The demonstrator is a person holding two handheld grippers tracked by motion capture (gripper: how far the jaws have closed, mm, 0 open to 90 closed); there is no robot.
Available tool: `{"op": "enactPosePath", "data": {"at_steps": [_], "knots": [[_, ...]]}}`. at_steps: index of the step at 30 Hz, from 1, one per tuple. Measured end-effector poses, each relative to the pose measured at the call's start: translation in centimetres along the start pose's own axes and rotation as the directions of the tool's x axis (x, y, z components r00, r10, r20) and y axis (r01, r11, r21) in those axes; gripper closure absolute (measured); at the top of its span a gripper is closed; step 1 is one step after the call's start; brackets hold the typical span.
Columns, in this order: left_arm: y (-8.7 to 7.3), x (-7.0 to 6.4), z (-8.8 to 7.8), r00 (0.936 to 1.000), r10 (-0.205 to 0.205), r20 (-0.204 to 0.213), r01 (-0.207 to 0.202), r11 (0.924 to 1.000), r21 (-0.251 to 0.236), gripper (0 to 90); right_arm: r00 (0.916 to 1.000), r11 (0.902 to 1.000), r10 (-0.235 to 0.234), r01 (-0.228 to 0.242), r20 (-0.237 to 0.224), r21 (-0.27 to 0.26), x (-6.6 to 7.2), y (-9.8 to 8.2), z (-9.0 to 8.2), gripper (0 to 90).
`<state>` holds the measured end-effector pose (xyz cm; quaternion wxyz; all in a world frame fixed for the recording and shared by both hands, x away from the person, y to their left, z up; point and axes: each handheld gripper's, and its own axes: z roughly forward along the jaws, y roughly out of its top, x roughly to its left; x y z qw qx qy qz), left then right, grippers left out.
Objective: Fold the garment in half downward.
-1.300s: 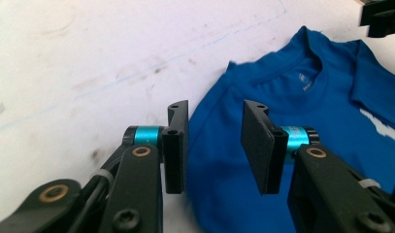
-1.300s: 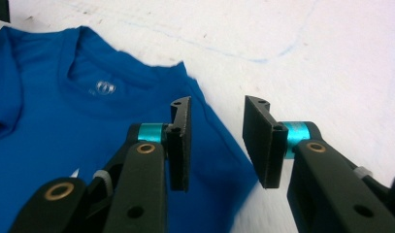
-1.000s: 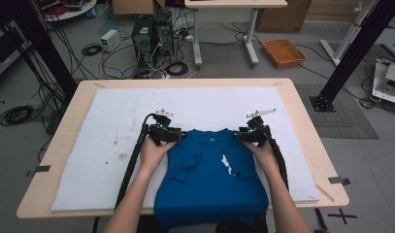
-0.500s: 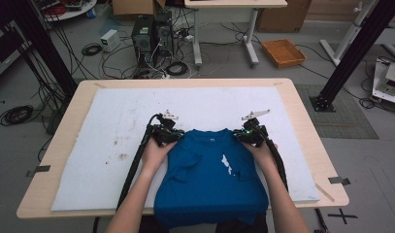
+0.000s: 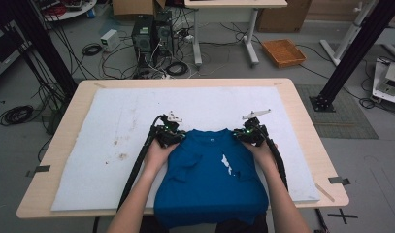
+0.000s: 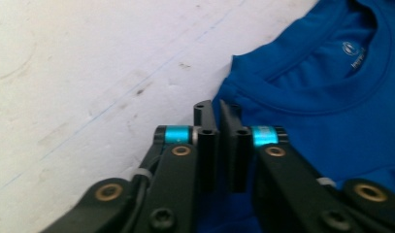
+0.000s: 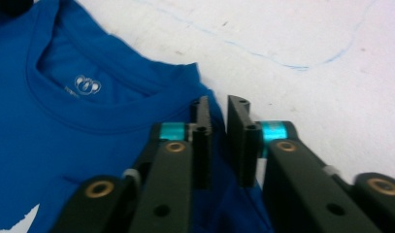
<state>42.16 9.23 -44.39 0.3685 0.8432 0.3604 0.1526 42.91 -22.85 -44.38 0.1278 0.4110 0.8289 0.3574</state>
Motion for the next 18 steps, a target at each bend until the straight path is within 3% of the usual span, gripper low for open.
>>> {"op": "enactPosePath", "data": {"at_steps": [2, 3, 6, 7, 8, 10, 14, 15, 18], "knots": [[0.0, 0.1, 0.0, 0.9999, -0.011, 0.007, 0.011, 0.9999, -0.001, 87.7, 0.9996, 0.9997, -0.024, 0.024, -0.010, 0.000, 0.4, 0.1, 0.0, 88.4], [0.0, 0.3, -0.1, 0.9993, -0.035, 0.014, 0.035, 0.9994, -0.005, 88.0, 0.9995, 0.9996, -0.029, 0.029, -0.006, -0.002, 0.4, 0.1, 0.0, 88.7], [0.0, 0.6, -0.2, 0.9994, -0.035, 0.008, 0.035, 0.9993, -0.016, 88.3, 0.9998, 0.9997, -0.020, 0.020, -0.006, -0.014, 0.3, 0.2, -0.2, 88.8], [0.0, 1.2, -0.4, 0.9981, -0.059, 0.020, 0.060, 0.9974, -0.040, 88.3, 0.9999, 0.9992, -0.013, 0.012, -0.003, -0.038, 0.1, 0.2, -0.4, 88.9], [0.0, 1.2, -0.4, 0.9981, -0.059, 0.020, 0.060, 0.9974, -0.040, 88.4, 0.9999, 0.9992, -0.013, 0.012, -0.003, -0.038, 0.1, 0.2, -0.4, 88.9], [0.3, 2.2, -0.6, 0.9946, -0.101, 0.025, 0.102, 0.9929, -0.061, 88.5, 0.9998, 0.9983, 0.012, -0.013, -0.016, -0.057, -0.4, 0.7, -0.4, 89.0], [1.0, 3.1, -1.1, 0.9939, -0.110, 0.014, 0.110, 0.9901, -0.087, 88.5, 0.9994, 0.9954, 0.023, -0.025, -0.024, -0.092, -0.5, 2.0, -0.4, 89.0], [1.6, 3.9, -1.4, 0.9916, -0.128, 0.018, 0.129, 0.9861, -0.105, 88.4, 0.9993, 0.9929, 0.032, -0.034, -0.021, -0.114, -0.6, 2.9, -0.4, 89.0], [2.1, 4.4, -1.7, 0.9918, -0.127, 0.012, 0.128, 0.9848, -0.118, 88.4, 0.9996, 0.9918, 0.029, -0.028, 0.002, -0.124, -0.6, 4.0, -0.3, 88.9]]}}
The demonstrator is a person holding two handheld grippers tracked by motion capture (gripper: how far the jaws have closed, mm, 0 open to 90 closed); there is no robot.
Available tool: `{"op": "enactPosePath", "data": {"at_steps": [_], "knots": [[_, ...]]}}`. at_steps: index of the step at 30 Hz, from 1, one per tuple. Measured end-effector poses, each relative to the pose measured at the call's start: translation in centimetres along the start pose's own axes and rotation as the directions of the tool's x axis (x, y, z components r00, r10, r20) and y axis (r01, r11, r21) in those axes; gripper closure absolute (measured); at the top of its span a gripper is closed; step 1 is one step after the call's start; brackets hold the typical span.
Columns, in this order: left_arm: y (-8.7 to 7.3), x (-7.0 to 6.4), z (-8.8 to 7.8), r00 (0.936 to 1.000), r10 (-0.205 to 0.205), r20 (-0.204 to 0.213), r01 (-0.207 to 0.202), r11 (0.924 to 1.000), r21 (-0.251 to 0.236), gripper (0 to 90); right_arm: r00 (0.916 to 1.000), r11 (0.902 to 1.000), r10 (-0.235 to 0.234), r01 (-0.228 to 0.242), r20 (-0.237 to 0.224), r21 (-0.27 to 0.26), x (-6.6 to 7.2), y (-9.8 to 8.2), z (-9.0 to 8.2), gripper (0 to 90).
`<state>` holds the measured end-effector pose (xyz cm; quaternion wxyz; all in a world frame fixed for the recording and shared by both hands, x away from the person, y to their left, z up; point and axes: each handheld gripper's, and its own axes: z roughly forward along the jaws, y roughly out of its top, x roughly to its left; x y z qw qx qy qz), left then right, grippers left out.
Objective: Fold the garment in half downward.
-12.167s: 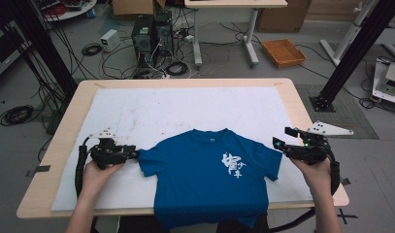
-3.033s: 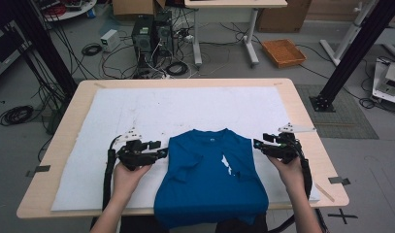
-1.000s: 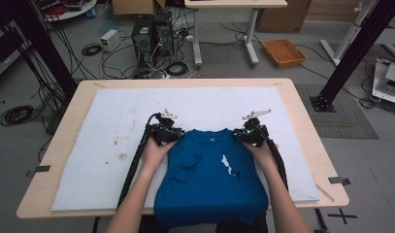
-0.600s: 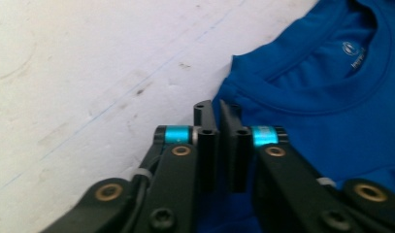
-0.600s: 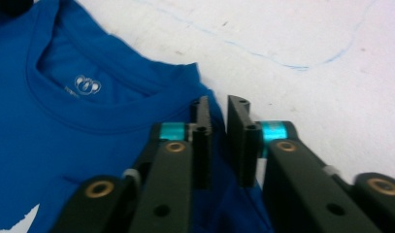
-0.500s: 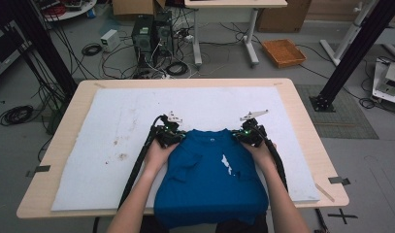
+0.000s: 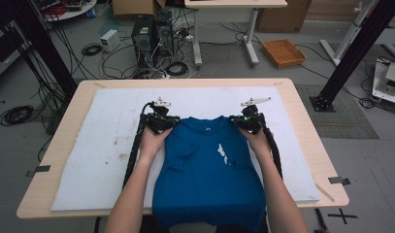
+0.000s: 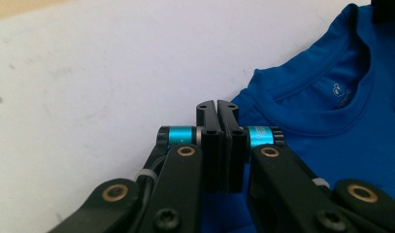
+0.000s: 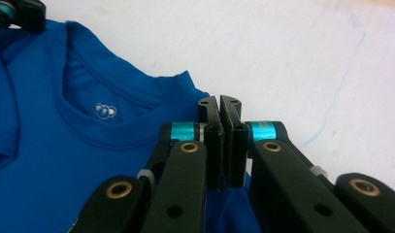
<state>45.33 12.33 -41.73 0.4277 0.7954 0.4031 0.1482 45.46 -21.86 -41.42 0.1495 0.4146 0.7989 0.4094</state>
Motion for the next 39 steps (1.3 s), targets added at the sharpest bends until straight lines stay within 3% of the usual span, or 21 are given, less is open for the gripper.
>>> {"op": "enactPosePath", "data": {"at_steps": [4, 11, 13, 14, 15, 18, 21, 24, 28, 30, 31, 34, 35, 36, 37, 38, 39], "knots": [[0.6, 0.3, -0.5, 0.9999, 0.011, 0.012, -0.011, 0.9999, -0.008, 88.4, 1.0000, 1.0000, 0.004, -0.004, 0.005, -0.009, 0.0, 0.3, -0.2, 88.9], [0.8, -1.4, -1.9, 0.9971, 0.067, 0.036, -0.066, 0.9973, -0.033, 88.4, 0.9996, 0.9995, 0.027, -0.027, -0.004, -0.015, 0.5, -0.1, -1.4, 88.9], [0.7, -2.8, -3.2, 0.9936, 0.108, 0.033, -0.107, 0.9931, -0.049, 88.4, 0.9991, 0.9971, 0.033, -0.035, -0.024, -0.067, 1.4, -0.3, -2.8, 88.9], [0.7, -2.8, -3.2, 0.9936, 0.108, 0.033, -0.107, 0.9931, -0.049, 88.4, 0.9991, 0.9971, 0.033, -0.035, -0.024, -0.067, 1.4, -0.3, -2.8, 88.9], [0.5, -3.5, -4.3, 0.9916, 0.124, 0.035, -0.121, 0.9898, -0.075, 88.4, 0.9991, 0.9966, 0.032, -0.034, -0.029, -0.075, 2.1, -0.7, -3.8, 88.9], [0.2, -4.1, -5.4, 0.9916, 0.120, 0.047, -0.116, 0.9889, -0.094, 88.4, 0.9980, 0.9947, 0.046, -0.050, -0.045, -0.091, 2.6, -1.4, -4.7, 88.9], [-0.6, -5.4, -7.4, 0.9880, 0.142, 0.062, -0.134, 0.9837, -0.121, 88.3, 0.9964, 0.9891, 0.054, -0.063, -0.065, -0.134, 3.8, -3.1, -6.9, 88.9], [-1.2, -6.1, -8.3, 0.9847, 0.154, 0.082, -0.143, 0.9810, -0.132, 88.3, 0.9978, 0.9882, 0.030, -0.038, -0.060, -0.148, 4.5, -3.9, -8.0, 88.9], [-3.5, -8.3, -9.7, 0.9735, 0.204, 0.102, -0.191, 0.9734, -0.126, 88.3, 0.9981, 0.9864, -0.011, 0.001, -0.060, -0.164, 6.1, -5.9, -10.2, 88.9], [-3.9, -8.6, -9.9, 0.9710, 0.215, 0.105, -0.201, 0.9718, -0.123, 88.3, 0.9978, 0.9867, -0.020, 0.010, -0.063, -0.163, 6.4, -6.3, -10.5, 88.8], [-4.9, -9.4, -10.3, 0.9640, 0.241, 0.112, -0.229, 0.9671, -0.111, 88.3, 0.9971, 0.9890, -0.029, 0.018, -0.071, -0.147, 7.1, -7.2, -11.0, 88.9], [-5.7, -10.1, -10.8, 0.9600, 0.252, 0.123, -0.239, 0.9651, -0.107, 88.3, 0.9960, 0.9899, -0.048, 0.038, -0.075, -0.137, 7.9, -8.1, -11.5, 88.8], [-6.5, -10.7, -11.2, 0.9554, 0.263, 0.134, -0.250, 0.9620, -0.110, 88.3, 0.9948, 0.9894, -0.073, 0.063, -0.072, -0.131, 8.7, -8.9, -12.0, 88.8], [-6.5, -10.7, -11.2, 0.9554, 0.263, 0.134, -0.250, 0.9620, -0.110, 88.3, 0.9946, 0.9891, -0.078, 0.069, -0.068, -0.130, 9.1, -9.3, -12.3, 88.8], [-7.3, -11.3, -11.6, 0.9498, 0.277, 0.146, -0.263, 0.9588, -0.108, 88.3, 0.9941, 0.9881, -0.089, 0.080, -0.063, -0.131, 9.4, -9.7, -12.6, 88.8], [-7.3, -11.3, -11.6, 0.9498, 0.277, 0.146, -0.263, 0.9588, -0.108, 88.3, 0.9941, 0.9881, -0.089, 0.080, -0.063, -0.131, 9.4, -9.7, -12.6, 88.8], [-8.0, -11.8, -11.9, 0.9422, 0.294, 0.161, -0.280, 0.9544, -0.104, 88.3, 0.9922, 0.9858, -0.110, 0.101, -0.058, -0.134, 10.0, -10.4, -13.1, 88.8]]}}
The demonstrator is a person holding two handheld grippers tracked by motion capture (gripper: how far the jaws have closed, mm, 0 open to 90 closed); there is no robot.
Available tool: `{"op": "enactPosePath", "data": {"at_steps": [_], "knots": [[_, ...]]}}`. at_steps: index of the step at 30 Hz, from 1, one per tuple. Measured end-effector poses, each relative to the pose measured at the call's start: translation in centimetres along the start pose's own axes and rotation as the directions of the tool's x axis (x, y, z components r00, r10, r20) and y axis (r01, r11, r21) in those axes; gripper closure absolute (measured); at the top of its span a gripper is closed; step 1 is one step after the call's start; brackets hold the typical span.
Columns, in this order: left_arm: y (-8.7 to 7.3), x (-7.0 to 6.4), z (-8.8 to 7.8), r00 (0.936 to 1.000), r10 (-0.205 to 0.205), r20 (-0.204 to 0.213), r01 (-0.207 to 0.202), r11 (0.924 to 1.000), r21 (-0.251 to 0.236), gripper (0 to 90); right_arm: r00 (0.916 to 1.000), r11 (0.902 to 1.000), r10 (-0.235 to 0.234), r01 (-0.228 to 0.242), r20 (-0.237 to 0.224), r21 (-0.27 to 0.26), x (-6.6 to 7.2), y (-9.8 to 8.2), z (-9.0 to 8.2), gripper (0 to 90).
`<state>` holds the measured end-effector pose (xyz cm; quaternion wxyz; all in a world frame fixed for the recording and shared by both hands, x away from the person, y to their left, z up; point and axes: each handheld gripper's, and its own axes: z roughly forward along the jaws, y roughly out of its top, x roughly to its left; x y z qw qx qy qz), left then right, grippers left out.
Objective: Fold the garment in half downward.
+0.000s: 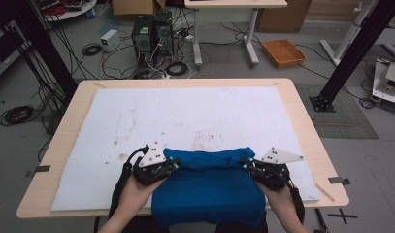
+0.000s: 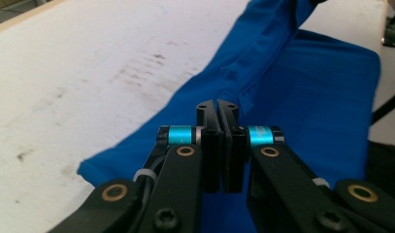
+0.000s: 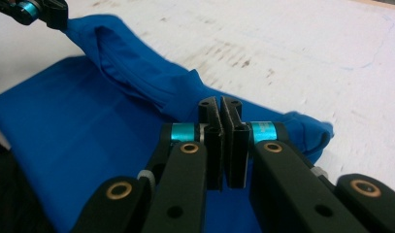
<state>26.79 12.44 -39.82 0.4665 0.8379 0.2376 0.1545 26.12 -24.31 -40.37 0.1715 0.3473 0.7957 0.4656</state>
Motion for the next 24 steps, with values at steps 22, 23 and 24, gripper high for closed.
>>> {"op": "enactPosePath", "data": {"at_steps": [22, 23, 24], "knots": [[-3.9, -2.6, -1.0, 0.9999, 0.004, 0.017, -0.005, 0.9989, 0.046, 64.9, 0.9985, 0.9975, -0.026, 0.022, 0.049, 0.067, 1.4, -3.7, -2.7, 71.4], [-3.9, -2.6, -1.0, 0.9999, 0.004, 0.017, -0.005, 0.9989, 0.046, 63.6, 0.9985, 0.9975, -0.026, 0.022, 0.049, 0.067, 1.4, -3.7, -2.7, 71.4], [-3.4, -1.2, -1.0, 0.9989, -0.034, -0.032, 0.034, 0.9994, 0.008, 63.5, 0.9971, 0.9992, 0.019, -0.022, 0.074, 0.035, 0.0, -3.0, -2.3, 66.8]]}}
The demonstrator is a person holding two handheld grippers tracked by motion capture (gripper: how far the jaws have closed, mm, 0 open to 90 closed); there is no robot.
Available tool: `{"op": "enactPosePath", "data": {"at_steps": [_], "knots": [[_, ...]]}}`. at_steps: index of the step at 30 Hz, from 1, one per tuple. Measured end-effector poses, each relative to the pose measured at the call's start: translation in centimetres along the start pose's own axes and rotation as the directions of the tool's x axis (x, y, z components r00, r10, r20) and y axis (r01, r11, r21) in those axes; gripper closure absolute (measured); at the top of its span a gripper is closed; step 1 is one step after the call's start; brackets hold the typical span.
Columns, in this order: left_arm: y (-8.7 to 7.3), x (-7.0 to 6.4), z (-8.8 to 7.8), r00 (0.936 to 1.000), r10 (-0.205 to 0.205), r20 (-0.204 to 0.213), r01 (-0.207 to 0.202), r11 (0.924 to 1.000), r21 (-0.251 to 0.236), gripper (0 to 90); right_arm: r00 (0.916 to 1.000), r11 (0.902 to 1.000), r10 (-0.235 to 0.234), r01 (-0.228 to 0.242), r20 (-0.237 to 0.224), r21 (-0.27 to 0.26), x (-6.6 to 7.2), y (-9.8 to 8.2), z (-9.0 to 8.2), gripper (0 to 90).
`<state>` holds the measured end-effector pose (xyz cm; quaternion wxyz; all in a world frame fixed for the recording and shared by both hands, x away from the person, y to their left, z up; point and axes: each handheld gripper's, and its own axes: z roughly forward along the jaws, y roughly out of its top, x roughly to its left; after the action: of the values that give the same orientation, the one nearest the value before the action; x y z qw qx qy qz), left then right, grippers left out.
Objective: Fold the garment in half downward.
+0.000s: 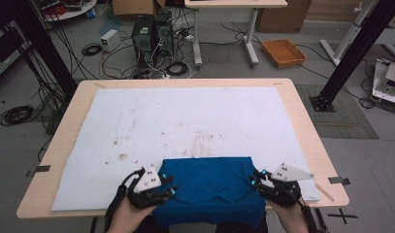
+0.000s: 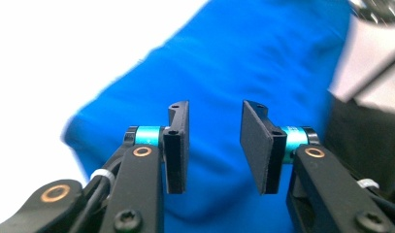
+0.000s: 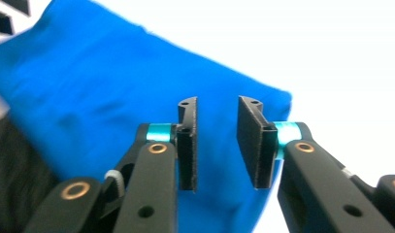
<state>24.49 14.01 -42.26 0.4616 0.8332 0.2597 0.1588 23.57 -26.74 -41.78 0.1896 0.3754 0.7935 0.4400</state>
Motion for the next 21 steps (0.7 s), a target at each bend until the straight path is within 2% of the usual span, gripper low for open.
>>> {"op": "enactPosePath", "data": {"at_steps": [1, 2, 3, 4, 5, 6, 7, 8, 9, 11, 12, 13, 14, 15, 17, 19, 21], "knots": [[0.3, 0.7, 0.2, 0.9992, -0.023, -0.032, 0.023, 0.9996, -0.014, 61.9, 0.9995, 0.9997, 0.023, -0.023, 0.022, -0.004, -0.7, 0.4, 0.4, 64.6], [0.3, 0.7, 0.2, 0.9992, -0.023, -0.032, 0.023, 0.9996, -0.014, 60.8, 0.9984, 0.9989, 0.046, -0.045, 0.034, -0.009, -1.3, 0.8, 0.9, 64.3], [0.7, 2.4, 0.6, 0.9944, -0.074, -0.075, 0.071, 0.9967, -0.038, 60.2, 0.9966, 0.9976, 0.069, -0.068, 0.046, -0.012, -2.0, 1.1, 1.4, 61.8], [0.7, 2.4, 0.6, 0.9944, -0.074, -0.075, 0.071, 0.9967, -0.038, 59.5, 0.9966, 0.9976, 0.069, -0.068, 0.046, -0.012, -2.0, 1.1, 1.4, 61.8], [0.9, 4.1, 1.4, 0.9854, -0.149, -0.082, 0.145, 0.9878, -0.057, 59.2, 0.9904, 0.9928, 0.120, -0.120, 0.069, -0.008, -3.1, 1.7, 2.7, 59.2], [0.9, 4.9, 1.8, 0.9788, -0.189, -0.078, 0.185, 0.9809, -0.061, 58.6, 0.9870, 0.9899, 0.142, -0.142, 0.076, -0.007, -3.5, 1.9, 3.3, 59.0], [0.9, 5.6, 2.3, 0.9740, -0.213, -0.077, 0.210, 0.9763, -0.053, 58.2, 0.9845, 0.9883, 0.152, -0.153, 0.087, 0.001, -3.9, 2.1, 3.9, 58.2], [0.9, 5.6, 2.3, 0.9740, -0.213, -0.077, 0.210, 0.9763, -0.053, 57.2, 0.9833, 0.9874, 0.155, -0.157, 0.095, 0.016, -4.1, 2.1, 4.5, 56.8], [0.7, 6.4, 3.2, 0.9671, -0.242, -0.079, 0.241, 0.9703, -0.025, 57.2, 0.9821, 0.9847, 0.169, -0.172, 0.084, 0.031, -4.4, 2.1, 5.1, 55.6], [0.4, 6.6, 3.9, 0.9659, -0.239, -0.099, 0.243, 0.9699, 0.022, 56.9, 0.9794, 0.9782, 0.193, -0.197, 0.058, 0.066, -4.6, 1.9, 6.0, 60.1], [0.3, 6.6, 4.1, 0.9655, -0.237, -0.107, 0.243, 0.9690, 0.044, 57.3, 0.9819, 0.9794, 0.181, -0.185, 0.055, 0.081, -4.5, 1.8, 6.3, 69.1], [0.3, 6.6, 4.1, 0.9655, -0.237, -0.107, 0.243, 0.9690, 0.044, 59.1, 0.9819, 0.9794, 0.181, -0.185, 0.055, 0.081, -4.5, 1.8, 6.3, 69.1], [-0.1, 6.5, 4.2, 0.9649, -0.239, -0.109, 0.246, 0.9672, 0.062, 64.0, 0.9874, 0.9839, 0.144, -0.150, 0.066, 0.097, -4.4, 1.6, 6.5, 80.6], [-0.2, 6.5, 4.2, 0.9671, -0.231, -0.107, 0.239, 0.9683, 0.072, 69.8, 0.9887, 0.9852, 0.136, -0.142, 0.063, 0.097, -4.4, 1.5, 6.5, 83.0], [-0.3, 6.4, 4.2, 0.9673, -0.227, -0.113, 0.236, 0.9686, 0.077, 75.5, 0.9893, 0.9862, 0.129, -0.135, 0.068, 0.096, -4.4, 1.4, 6.3, 84.0], [-0.5, 6.3, 3.9, 0.9671, -0.228, -0.113, 0.237, 0.9690, 0.071, 76.1, 0.9889, 0.9863, 0.129, -0.136, 0.074, 0.093, -4.4, 1.3, 6.0, 83.9], [-0.4, 6.3, 3.8, 0.9651, -0.235, -0.115, 0.243, 0.9684, 0.056, 69.7, 0.9891, 0.9872, 0.127, -0.133, 0.075, 0.088, -4.4, 1.3, 5.9, 83.2]]}}
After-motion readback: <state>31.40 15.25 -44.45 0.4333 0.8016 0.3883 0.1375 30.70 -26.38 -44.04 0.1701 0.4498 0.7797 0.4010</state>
